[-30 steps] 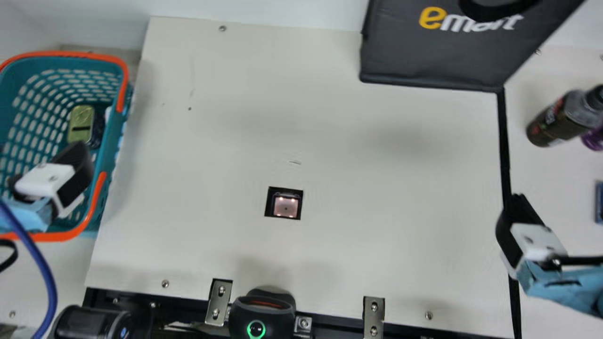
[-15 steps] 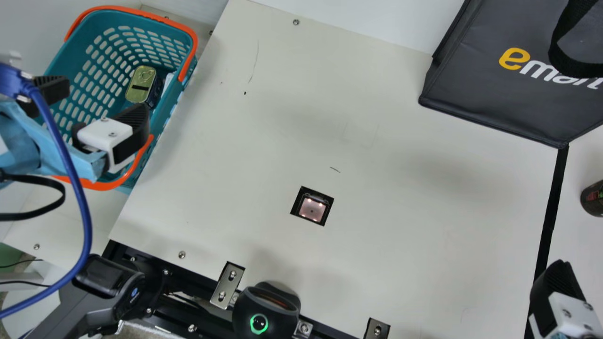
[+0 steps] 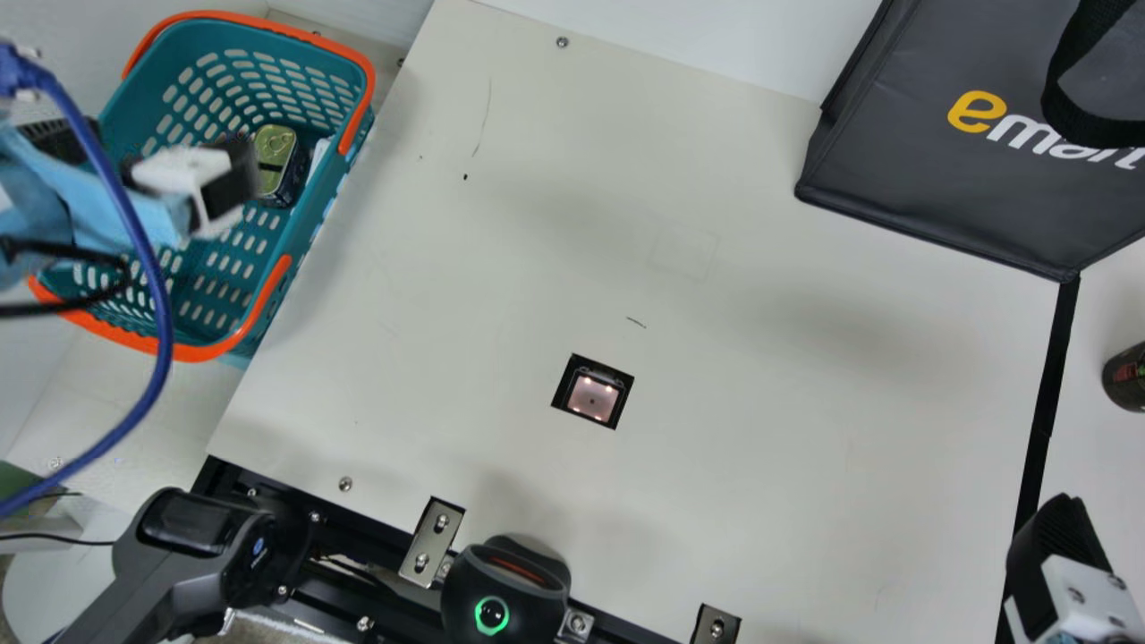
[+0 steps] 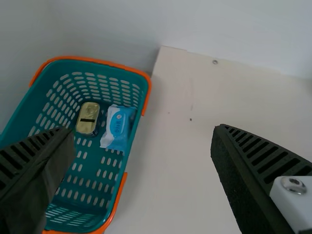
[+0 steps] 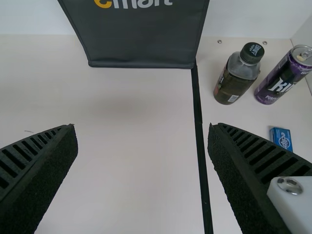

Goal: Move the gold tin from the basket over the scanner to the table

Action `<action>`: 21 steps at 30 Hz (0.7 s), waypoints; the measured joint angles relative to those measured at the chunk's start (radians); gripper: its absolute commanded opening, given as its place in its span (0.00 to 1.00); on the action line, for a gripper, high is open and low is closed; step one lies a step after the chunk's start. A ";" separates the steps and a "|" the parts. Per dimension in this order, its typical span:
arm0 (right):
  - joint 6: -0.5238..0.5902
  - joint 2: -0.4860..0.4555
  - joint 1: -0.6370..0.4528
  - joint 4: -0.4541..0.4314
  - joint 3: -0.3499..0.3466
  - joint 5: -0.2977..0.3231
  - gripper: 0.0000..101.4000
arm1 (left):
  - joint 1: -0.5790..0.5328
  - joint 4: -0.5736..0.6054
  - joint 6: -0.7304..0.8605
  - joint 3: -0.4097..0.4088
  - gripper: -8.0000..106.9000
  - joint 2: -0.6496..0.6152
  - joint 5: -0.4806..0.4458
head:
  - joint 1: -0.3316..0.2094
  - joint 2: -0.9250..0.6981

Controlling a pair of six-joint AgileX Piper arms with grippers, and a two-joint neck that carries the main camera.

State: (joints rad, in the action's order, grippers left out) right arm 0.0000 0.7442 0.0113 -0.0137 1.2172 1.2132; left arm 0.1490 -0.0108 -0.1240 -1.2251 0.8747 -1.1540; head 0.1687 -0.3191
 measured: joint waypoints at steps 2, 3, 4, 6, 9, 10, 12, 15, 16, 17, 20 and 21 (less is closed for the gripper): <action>0.000 0.000 0.000 0.000 0.000 0.000 0.94 | 0.053 0.005 -0.009 -0.010 0.85 0.033 0.015 | 0.000 0.000; 0.000 0.000 0.000 0.000 0.000 0.000 0.94 | 0.075 0.011 -0.007 -0.013 0.85 0.049 0.015 | 0.000 0.002; 0.000 0.000 0.000 0.000 0.000 0.000 0.94 | 0.104 0.020 0.000 -0.018 0.85 0.066 0.023 | -0.002 0.000; 0.000 0.000 0.000 0.000 0.000 0.000 0.94 | 0.164 0.038 0.016 -0.030 0.85 0.095 0.033 | 0.000 0.000; 0.000 0.000 0.000 0.000 0.000 0.000 0.94 | 0.250 0.076 0.058 -0.045 0.85 0.142 0.048 | -0.002 0.002; 0.000 0.000 0.000 0.000 0.000 0.000 0.94 | 0.281 0.091 0.078 -0.049 0.85 0.159 0.050 | 0.000 0.000; 0.000 0.000 0.000 0.000 0.000 0.000 0.94 | 0.335 0.118 0.124 -0.059 0.85 0.189 0.055 | 0.000 0.002; 0.000 0.000 0.000 0.000 0.000 0.000 0.94 | 0.414 0.168 0.191 -0.074 0.85 0.233 0.063 | 0.000 0.002; 0.000 0.000 0.000 0.000 0.000 0.000 0.94 | 0.441 0.186 0.219 -0.078 0.85 0.251 0.068 | 0.000 0.000; 0.000 0.000 0.000 0.000 0.000 0.000 0.94 | 0.465 0.202 0.247 -0.080 0.85 0.268 0.077 | 0.000 0.002; 0.000 0.000 0.000 0.000 0.000 0.000 0.94 | 0.529 0.243 0.326 -0.077 0.85 0.315 0.094 | -0.002 0.000; 0.000 0.000 0.000 0.000 0.000 0.000 0.94 | 0.546 0.255 0.354 -0.076 0.85 0.333 0.099 | 0.000 0.002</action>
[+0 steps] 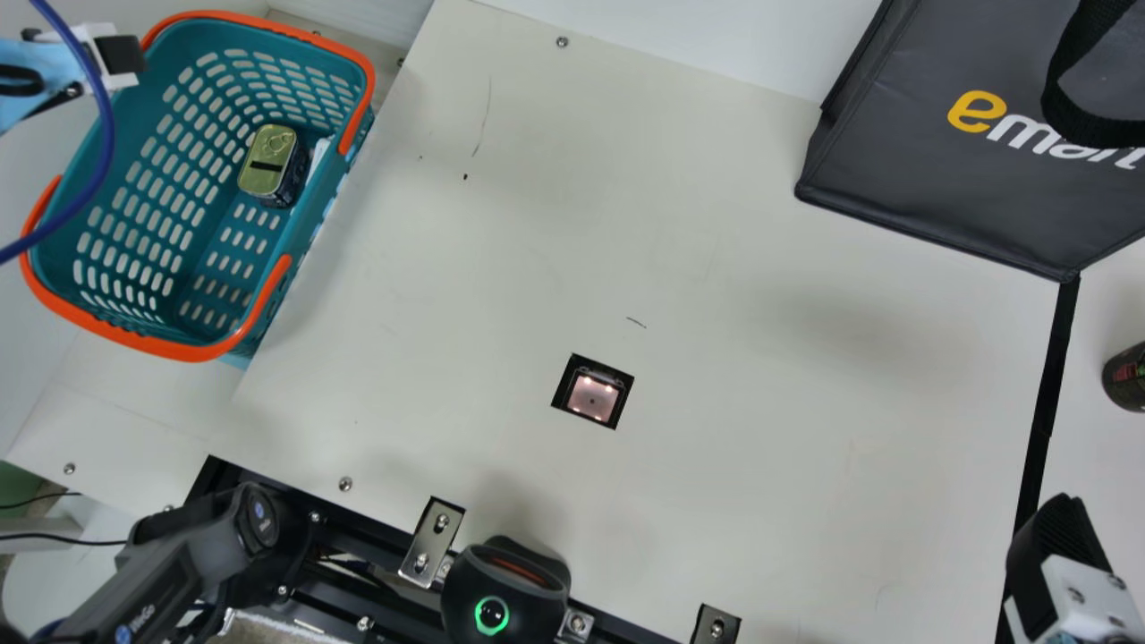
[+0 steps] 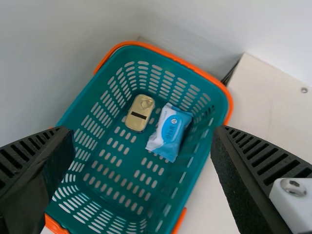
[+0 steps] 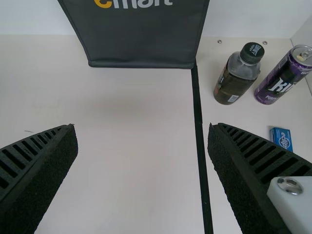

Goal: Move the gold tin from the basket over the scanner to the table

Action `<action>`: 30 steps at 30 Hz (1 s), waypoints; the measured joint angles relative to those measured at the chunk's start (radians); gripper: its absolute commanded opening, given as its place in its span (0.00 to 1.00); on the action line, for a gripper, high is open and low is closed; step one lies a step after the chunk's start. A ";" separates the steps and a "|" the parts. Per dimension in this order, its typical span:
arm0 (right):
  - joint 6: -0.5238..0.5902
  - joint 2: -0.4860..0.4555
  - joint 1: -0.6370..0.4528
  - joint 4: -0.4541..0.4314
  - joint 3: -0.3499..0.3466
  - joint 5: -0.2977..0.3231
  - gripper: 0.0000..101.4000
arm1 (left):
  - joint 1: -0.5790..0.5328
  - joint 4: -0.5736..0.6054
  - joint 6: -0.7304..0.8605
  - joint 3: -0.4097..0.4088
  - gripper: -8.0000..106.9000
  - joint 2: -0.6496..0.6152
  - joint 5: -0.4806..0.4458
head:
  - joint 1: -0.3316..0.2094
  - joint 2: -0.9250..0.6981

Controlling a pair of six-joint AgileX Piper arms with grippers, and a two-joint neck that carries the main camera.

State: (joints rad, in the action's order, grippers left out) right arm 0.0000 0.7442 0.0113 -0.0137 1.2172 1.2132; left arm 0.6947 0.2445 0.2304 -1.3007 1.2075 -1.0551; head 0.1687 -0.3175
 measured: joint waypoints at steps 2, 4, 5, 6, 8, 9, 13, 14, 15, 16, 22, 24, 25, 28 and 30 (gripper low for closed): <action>0.000 0.000 0.000 0.000 0.000 0.000 0.94 | 0.024 0.017 0.056 0.008 0.85 0.037 0.020 | -0.002 0.000; 0.000 0.000 0.000 0.000 0.000 0.000 0.94 | 0.036 0.030 0.102 0.016 0.85 0.070 0.043 | 0.000 -0.002; 0.000 0.000 0.000 0.000 0.000 0.000 0.94 | 0.039 0.036 0.127 0.022 0.85 0.089 0.053 | 0.000 -0.002; 0.000 0.000 0.000 0.000 0.000 0.000 0.94 | 0.041 0.041 0.150 0.026 0.85 0.108 0.068 | 0.000 0.000; 0.000 0.000 0.000 0.000 0.000 0.000 0.94 | 0.041 0.048 0.187 0.037 0.85 0.142 0.095 | 0.000 -0.002; 0.000 0.000 0.000 0.000 0.000 0.000 0.94 | 0.039 0.051 0.205 0.043 0.85 0.161 0.109 | -0.002 0.000; 0.000 0.000 0.000 0.000 0.000 0.001 0.94 | 0.029 0.058 0.261 0.063 0.85 0.235 0.165 | 0.000 -0.002; 0.000 0.000 0.000 0.000 0.000 0.001 0.94 | 0.024 0.058 0.274 0.068 0.85 0.255 0.181 | 0.000 -0.002; 0.000 0.000 0.000 0.000 0.000 0.001 0.94 | 0.022 0.060 0.284 0.072 0.85 0.275 0.198 | 0.000 -0.002; 0.000 0.000 0.000 0.000 0.000 0.001 0.94 | 0.018 0.061 0.294 0.077 0.85 0.291 0.211 | 0.000 -0.002; 0.000 0.000 0.000 0.000 0.000 0.001 0.94 | 0.010 0.074 0.353 0.090 0.85 0.408 0.288 | -0.002 -0.002; 0.000 0.000 0.000 0.000 0.000 0.001 0.94 | 0.005 0.075 0.373 0.090 0.85 0.448 0.309 | -0.002 0.000; 0.000 0.000 0.000 0.000 0.000 0.001 0.94 | 0.005 0.076 0.379 0.090 0.85 0.463 0.317 | -0.002 -0.002; 0.000 0.000 0.000 0.000 0.000 0.001 0.94 | 0.001 0.078 0.402 0.088 0.85 0.517 0.336 | 0.000 -0.002; 0.000 0.000 0.000 0.000 0.000 0.001 0.94 | -0.001 0.078 0.418 0.086 0.85 0.547 0.348 | 0.000 0.000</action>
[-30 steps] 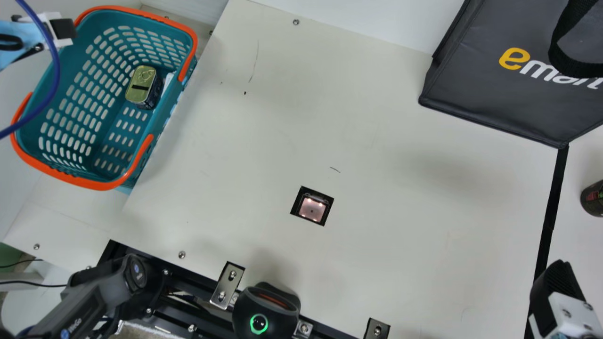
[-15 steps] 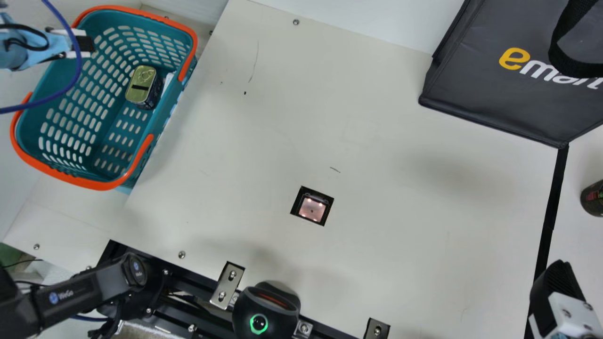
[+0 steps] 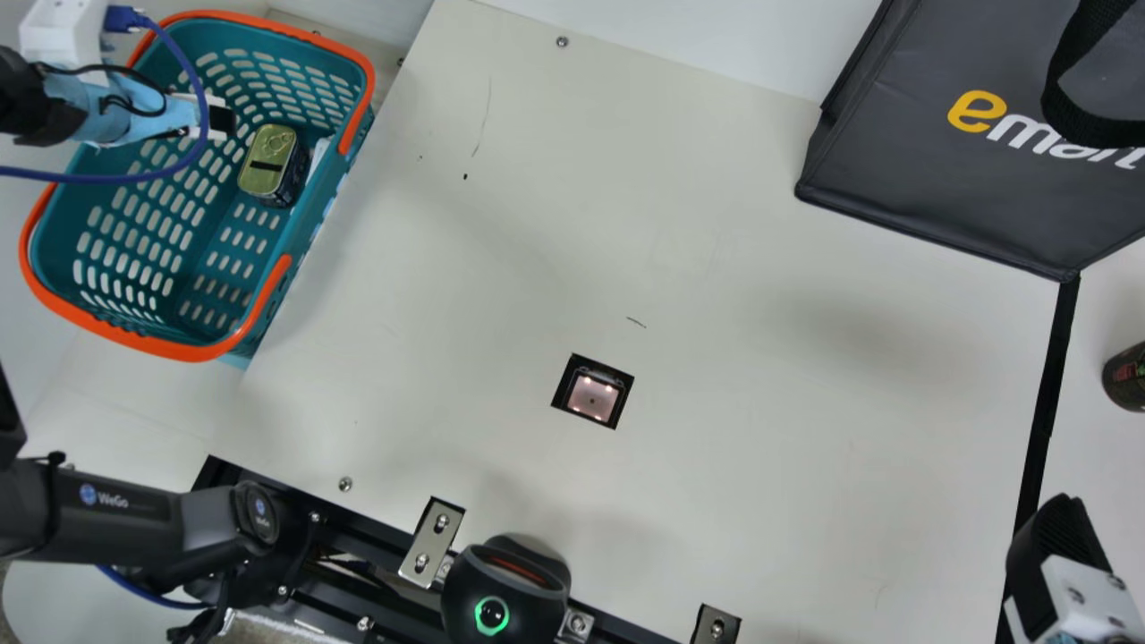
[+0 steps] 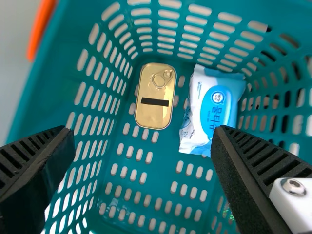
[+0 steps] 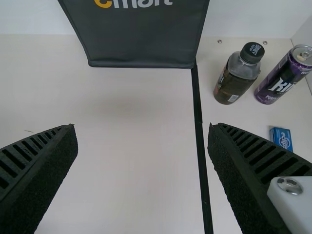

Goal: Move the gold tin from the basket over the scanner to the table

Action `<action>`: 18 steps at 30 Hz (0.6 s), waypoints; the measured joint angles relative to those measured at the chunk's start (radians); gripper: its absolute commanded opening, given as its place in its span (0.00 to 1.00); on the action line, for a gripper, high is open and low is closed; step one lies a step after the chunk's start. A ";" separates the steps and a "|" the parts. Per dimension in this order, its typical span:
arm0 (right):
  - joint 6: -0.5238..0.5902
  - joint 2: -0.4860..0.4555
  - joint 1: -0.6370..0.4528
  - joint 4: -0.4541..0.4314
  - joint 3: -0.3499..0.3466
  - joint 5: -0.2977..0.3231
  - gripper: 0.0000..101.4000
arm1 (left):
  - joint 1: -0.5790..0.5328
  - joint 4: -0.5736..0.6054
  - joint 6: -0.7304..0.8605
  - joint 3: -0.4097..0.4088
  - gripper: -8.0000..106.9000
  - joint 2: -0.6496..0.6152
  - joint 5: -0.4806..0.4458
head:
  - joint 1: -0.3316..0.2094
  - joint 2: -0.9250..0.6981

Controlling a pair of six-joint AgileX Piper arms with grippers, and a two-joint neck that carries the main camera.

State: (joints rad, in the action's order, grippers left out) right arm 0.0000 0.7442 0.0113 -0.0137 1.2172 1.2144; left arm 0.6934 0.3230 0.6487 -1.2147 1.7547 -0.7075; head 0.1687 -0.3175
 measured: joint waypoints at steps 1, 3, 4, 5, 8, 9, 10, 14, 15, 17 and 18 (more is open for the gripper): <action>0.000 0.000 0.000 0.000 0.000 0.000 0.94 | 0.000 0.002 0.008 -0.002 0.85 0.015 0.003 | -0.002 -0.002; 0.000 0.000 0.000 0.000 0.000 0.000 0.94 | -0.004 0.002 0.021 -0.004 0.85 0.043 0.012 | 0.000 0.000; 0.000 0.000 0.000 0.000 0.000 0.000 0.94 | -0.004 0.002 0.026 -0.004 0.85 0.055 0.014 | 0.000 0.000; 0.000 0.000 0.000 0.000 0.000 0.000 0.94 | -0.006 0.002 0.031 -0.004 0.85 0.065 0.016 | -0.002 0.000; 0.000 0.000 0.000 0.000 0.000 0.000 0.94 | -0.010 0.003 0.039 -0.008 0.85 0.095 0.019 | 0.000 -0.002; 0.000 0.000 0.000 0.000 0.000 0.000 0.94 | -0.010 0.003 0.042 -0.010 0.85 0.105 0.019 | -0.002 0.000; 0.000 0.000 0.000 0.000 0.000 0.000 0.94 | -0.010 0.003 0.044 -0.010 0.85 0.114 0.020 | -0.002 0.000; 0.000 0.000 0.000 0.000 0.000 0.000 0.94 | -0.014 0.005 0.048 -0.014 0.85 0.143 0.020 | 0.000 -0.002; 0.000 0.000 0.000 0.000 0.000 0.000 0.94 | -0.017 0.005 0.050 -0.016 0.85 0.149 0.020 | 0.000 0.000; 0.000 0.000 0.000 0.000 0.000 0.000 0.94 | -0.020 0.005 0.050 -0.018 0.85 0.160 0.022 | -0.002 -0.002; 0.000 0.000 0.000 0.000 0.000 0.000 0.94 | -0.021 0.005 0.048 -0.018 0.85 0.166 0.024 | 0.000 -0.002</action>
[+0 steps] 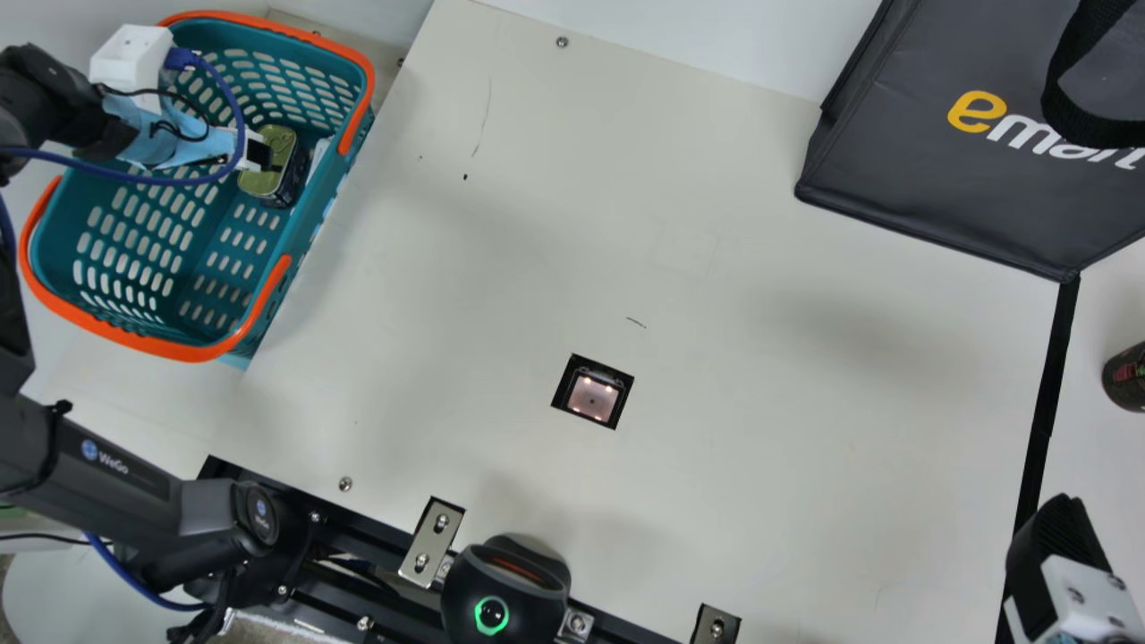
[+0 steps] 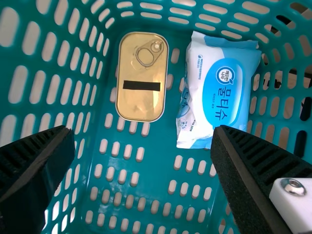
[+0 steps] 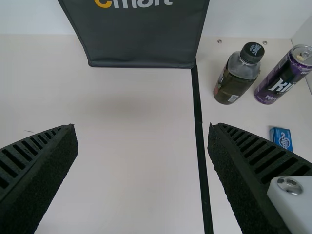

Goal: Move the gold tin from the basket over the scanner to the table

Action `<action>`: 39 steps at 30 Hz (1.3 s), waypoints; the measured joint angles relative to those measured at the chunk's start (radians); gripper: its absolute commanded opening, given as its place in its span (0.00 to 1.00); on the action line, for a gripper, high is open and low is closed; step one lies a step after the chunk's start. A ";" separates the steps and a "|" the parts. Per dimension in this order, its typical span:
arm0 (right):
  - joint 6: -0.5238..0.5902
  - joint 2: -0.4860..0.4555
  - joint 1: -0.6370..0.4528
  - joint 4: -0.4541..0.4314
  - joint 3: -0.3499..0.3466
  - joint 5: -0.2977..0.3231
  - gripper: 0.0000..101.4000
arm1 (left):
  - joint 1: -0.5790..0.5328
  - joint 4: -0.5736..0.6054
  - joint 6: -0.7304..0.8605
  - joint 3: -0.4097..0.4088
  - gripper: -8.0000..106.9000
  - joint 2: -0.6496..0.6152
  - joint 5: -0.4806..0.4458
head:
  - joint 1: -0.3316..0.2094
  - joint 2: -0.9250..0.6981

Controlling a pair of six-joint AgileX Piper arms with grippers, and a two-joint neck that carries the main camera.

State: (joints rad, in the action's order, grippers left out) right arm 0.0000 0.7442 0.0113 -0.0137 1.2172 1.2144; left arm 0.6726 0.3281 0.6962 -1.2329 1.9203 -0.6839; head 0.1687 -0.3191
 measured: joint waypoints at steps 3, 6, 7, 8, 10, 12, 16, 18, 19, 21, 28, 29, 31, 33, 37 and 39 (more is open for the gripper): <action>0.000 0.000 0.000 0.000 0.000 0.000 0.94 | -0.006 -0.004 -0.009 0.000 0.85 0.017 0.007 | 0.000 0.002; 0.000 0.000 0.000 0.000 0.000 0.000 0.94 | -0.015 -0.008 -0.018 -0.002 0.85 0.033 0.013 | -0.002 0.002; 0.000 0.000 0.000 0.000 0.000 0.000 0.94 | -0.018 -0.012 -0.023 -0.003 0.85 0.037 0.018 | -0.002 0.000; 0.000 0.000 0.000 0.000 0.000 0.000 0.94 | -0.020 -0.014 -0.028 -0.005 0.85 0.044 0.021 | -0.002 0.000; 0.000 0.000 0.000 0.000 0.000 0.000 0.94 | -0.030 -0.022 -0.041 -0.005 0.85 0.055 0.034 | 0.000 0.000; 0.000 0.000 0.000 0.000 0.000 -0.001 0.94 | -0.035 -0.029 -0.054 -0.007 0.85 0.067 0.051 | 0.000 0.000; 0.000 0.000 0.000 0.000 0.000 0.000 0.94 | -0.053 -0.046 -0.098 -0.009 0.85 0.102 0.099 | 0.000 0.000; 0.000 0.000 0.000 0.000 0.000 0.000 0.94 | -0.062 -0.051 -0.112 -0.011 0.85 0.120 0.125 | 0.000 0.002; 0.000 0.000 0.000 0.000 0.000 0.000 0.94 | -0.067 -0.050 -0.123 -0.013 0.85 0.130 0.138 | 0.000 0.000; 0.000 0.000 0.000 0.000 0.000 0.000 0.94 | -0.073 -0.048 -0.134 -0.017 0.85 0.147 0.160 | 0.000 0.000; 0.000 0.000 0.000 0.000 0.000 0.000 0.94 | -0.088 -0.039 -0.146 -0.031 0.85 0.205 0.223 | 0.000 0.000; 0.000 0.000 0.000 0.000 0.000 0.000 0.94 | -0.089 -0.039 -0.146 -0.035 0.85 0.211 0.230 | 0.000 0.000; 0.000 0.000 0.000 0.000 0.000 0.000 0.94 | -0.092 -0.039 -0.146 -0.039 0.85 0.222 0.243 | -0.002 0.000; 0.000 0.000 0.000 0.000 0.000 0.000 0.94 | -0.094 -0.039 -0.140 -0.041 0.85 0.233 0.249 | -0.002 0.000; 0.000 0.000 0.000 0.000 0.000 0.000 0.94 | -0.094 -0.033 -0.123 -0.054 0.85 0.252 0.259 | -0.002 0.000; 0.000 0.000 0.000 0.000 0.000 0.000 0.94 | -0.094 -0.024 -0.112 -0.063 0.85 0.263 0.259 | 0.000 0.000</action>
State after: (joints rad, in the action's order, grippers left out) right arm 0.0000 0.7442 0.0113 -0.0137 1.2172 1.2143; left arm 0.5786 0.3039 0.5844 -1.2955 2.1837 -0.4245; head 0.1687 -0.3191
